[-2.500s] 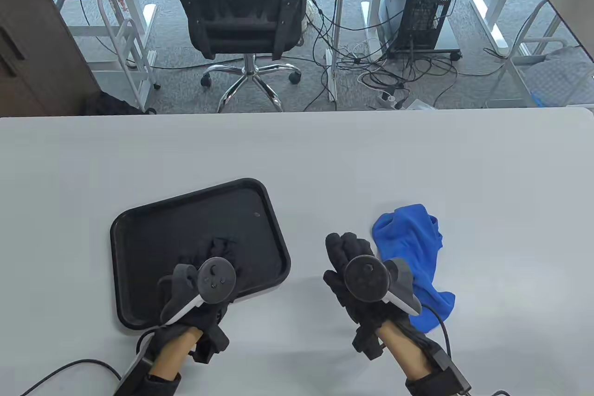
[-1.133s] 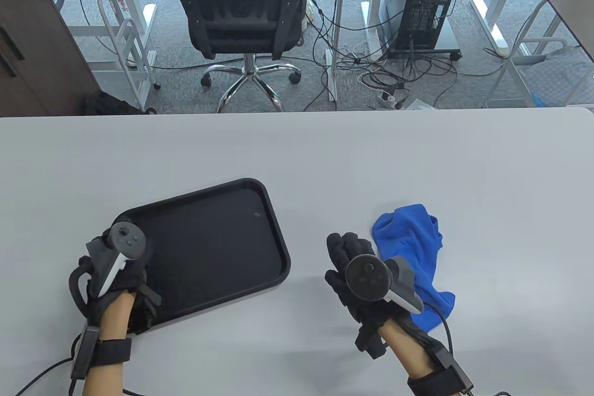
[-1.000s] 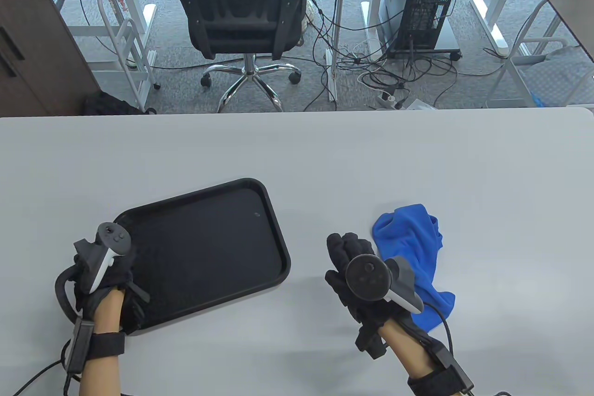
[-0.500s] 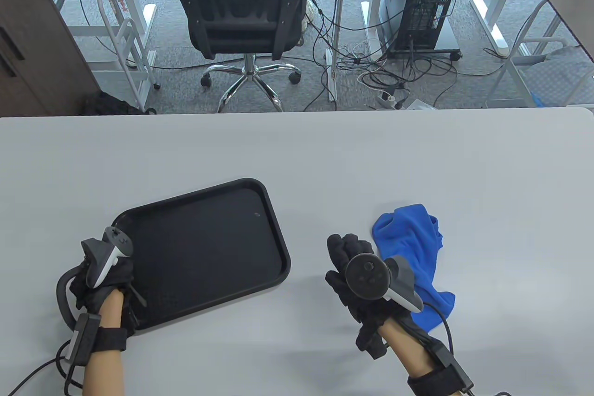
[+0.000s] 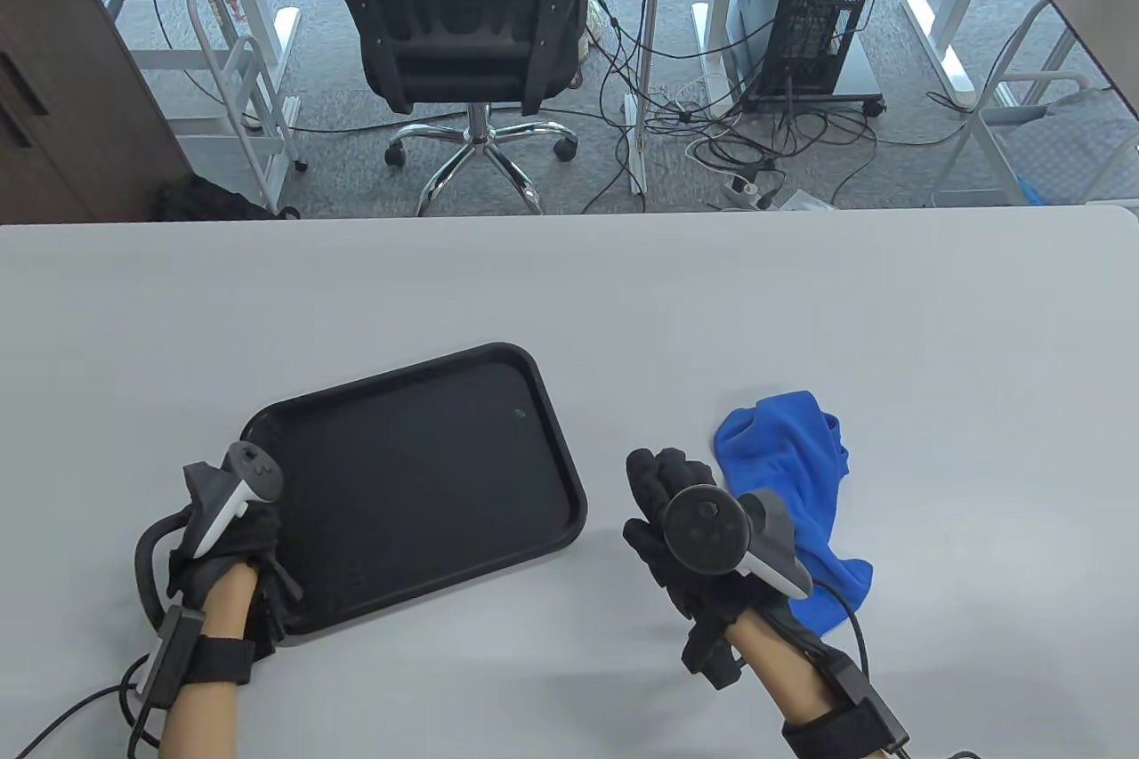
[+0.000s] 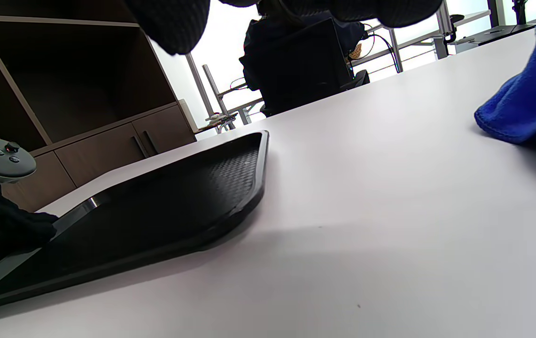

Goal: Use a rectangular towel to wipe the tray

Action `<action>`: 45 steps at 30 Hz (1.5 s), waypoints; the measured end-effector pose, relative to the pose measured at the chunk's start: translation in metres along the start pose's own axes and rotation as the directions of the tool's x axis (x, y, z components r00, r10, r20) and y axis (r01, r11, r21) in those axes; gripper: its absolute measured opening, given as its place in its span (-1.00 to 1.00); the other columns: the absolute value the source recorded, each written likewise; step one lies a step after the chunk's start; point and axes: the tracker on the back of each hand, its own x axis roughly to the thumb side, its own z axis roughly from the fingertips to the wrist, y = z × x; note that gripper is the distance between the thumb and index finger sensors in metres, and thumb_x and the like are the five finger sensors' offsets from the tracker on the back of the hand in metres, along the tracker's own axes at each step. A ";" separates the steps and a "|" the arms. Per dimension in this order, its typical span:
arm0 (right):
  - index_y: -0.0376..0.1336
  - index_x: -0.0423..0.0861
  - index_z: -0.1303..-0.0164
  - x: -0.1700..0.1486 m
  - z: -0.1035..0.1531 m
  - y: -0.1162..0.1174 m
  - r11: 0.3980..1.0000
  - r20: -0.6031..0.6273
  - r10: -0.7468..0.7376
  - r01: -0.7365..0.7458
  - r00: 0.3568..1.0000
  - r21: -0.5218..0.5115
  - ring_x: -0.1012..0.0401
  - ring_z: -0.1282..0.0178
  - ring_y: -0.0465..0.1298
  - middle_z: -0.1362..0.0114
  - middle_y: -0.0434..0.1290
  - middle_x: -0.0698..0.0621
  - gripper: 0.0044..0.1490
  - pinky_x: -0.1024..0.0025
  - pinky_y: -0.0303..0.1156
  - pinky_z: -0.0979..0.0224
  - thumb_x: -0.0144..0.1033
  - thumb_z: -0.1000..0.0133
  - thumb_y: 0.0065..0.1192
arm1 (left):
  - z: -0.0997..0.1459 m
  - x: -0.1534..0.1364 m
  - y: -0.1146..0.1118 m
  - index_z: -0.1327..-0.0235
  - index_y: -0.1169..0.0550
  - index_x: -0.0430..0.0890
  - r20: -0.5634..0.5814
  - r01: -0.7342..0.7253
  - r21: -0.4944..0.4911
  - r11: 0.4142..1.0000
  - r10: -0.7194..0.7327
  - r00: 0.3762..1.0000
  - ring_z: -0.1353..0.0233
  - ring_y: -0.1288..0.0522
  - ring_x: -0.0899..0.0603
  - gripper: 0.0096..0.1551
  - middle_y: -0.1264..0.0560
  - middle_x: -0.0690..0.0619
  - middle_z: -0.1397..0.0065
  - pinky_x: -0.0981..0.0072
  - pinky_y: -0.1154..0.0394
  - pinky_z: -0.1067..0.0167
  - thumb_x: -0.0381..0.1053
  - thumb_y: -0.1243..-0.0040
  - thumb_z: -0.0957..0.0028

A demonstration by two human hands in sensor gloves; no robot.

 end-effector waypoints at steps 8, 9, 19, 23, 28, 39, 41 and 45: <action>-0.08 -0.22 -0.53 0.000 0.000 0.001 1.000 0.005 -0.006 0.006 1.000 0.004 -0.37 -0.53 0.04 -0.57 -0.07 -0.37 -0.13 -0.28 0.13 -0.47 -0.21 -0.13 0.22 | 0.025 0.052 -0.009 -0.54 -0.03 -0.31 0.136 0.076 0.013 0.997 -0.077 0.988 0.30 -0.68 -0.04 -0.20 -0.66 0.16 0.37 -0.01 -0.57 0.25 0.13 0.23 -0.19; -0.08 -0.22 -0.53 0.000 0.000 0.001 1.000 0.005 -0.007 0.007 1.000 0.005 -0.37 -0.53 0.04 -0.57 -0.07 -0.37 -0.13 -0.28 0.13 -0.47 -0.21 -0.13 0.22 | 0.029 0.058 -0.011 -0.54 -0.03 -0.32 0.157 0.081 0.014 0.997 -0.083 0.984 0.31 -0.69 -0.03 -0.20 -0.66 0.16 0.38 -0.01 -0.58 0.26 0.13 0.23 -0.19; -0.08 -0.22 -0.53 0.000 0.001 0.002 1.000 0.002 -0.004 0.004 1.000 0.006 -0.37 -0.53 0.04 -0.57 -0.07 -0.37 -0.13 -0.28 0.13 -0.47 -0.21 -0.13 0.22 | 0.055 0.093 -0.022 -0.53 -0.02 -0.34 0.300 0.137 0.028 0.990 -0.139 0.944 0.33 -0.69 0.01 -0.19 -0.65 0.20 0.38 0.04 -0.60 0.28 0.14 0.25 -0.20; -0.08 -0.22 -0.53 0.000 0.001 0.003 1.000 0.000 -0.001 0.001 1.000 0.009 -0.37 -0.53 0.04 -0.57 -0.07 -0.37 -0.13 -0.28 0.13 -0.46 -0.21 -0.13 0.22 | 0.063 0.101 -0.026 -0.53 -0.01 -0.36 0.341 0.154 0.031 0.988 -0.155 0.927 0.33 -0.69 0.02 -0.18 -0.65 0.21 0.38 0.06 -0.60 0.29 0.14 0.26 -0.21; -0.08 -0.22 -0.53 0.001 0.000 0.003 1.000 -0.004 0.003 -0.003 1.000 0.014 -0.37 -0.53 0.04 -0.58 -0.07 -0.37 -0.13 -0.28 0.13 -0.46 -0.21 -0.13 0.22 | 0.068 0.107 -0.028 -0.53 0.00 -0.37 0.368 0.171 0.031 0.985 -0.170 0.914 0.33 -0.69 0.03 -0.18 -0.65 0.21 0.38 0.06 -0.60 0.29 0.14 0.27 -0.21; -0.09 -0.22 -0.53 -0.005 -0.001 -0.002 1.000 -0.040 -0.001 0.000 0.999 -0.004 -0.37 -0.54 0.04 -0.58 -0.07 -0.37 -0.12 -0.28 0.13 -0.47 -0.21 -0.13 0.22 | 0.073 0.112 -0.029 -0.52 0.00 -0.38 0.398 0.180 0.042 0.983 -0.182 0.899 0.33 -0.69 0.03 -0.17 -0.65 0.22 0.39 0.06 -0.60 0.28 0.15 0.27 -0.21; -0.08 -0.23 -0.53 -0.013 -0.001 -0.008 1.000 -0.075 -0.004 0.002 0.997 -0.022 -0.37 -0.54 0.04 -0.58 -0.07 -0.37 -0.12 -0.28 0.13 -0.47 -0.22 -0.13 0.23 | 0.073 0.112 -0.029 -0.52 0.00 -0.38 0.401 0.177 0.044 0.983 -0.180 0.898 0.34 -0.69 0.03 -0.17 -0.64 0.22 0.39 0.06 -0.60 0.29 0.15 0.27 -0.21; -0.08 -0.23 -0.53 -0.035 -0.002 -0.018 0.999 -0.183 -0.010 0.003 0.983 -0.036 -0.37 -0.54 0.03 -0.58 -0.08 -0.37 -0.12 -0.29 0.13 -0.47 -0.22 -0.12 0.23 | 0.074 0.112 -0.029 -0.51 0.00 -0.38 0.405 0.172 0.045 0.984 -0.175 0.897 0.36 -0.69 0.03 -0.17 -0.64 0.22 0.41 0.05 -0.60 0.30 0.15 0.27 -0.21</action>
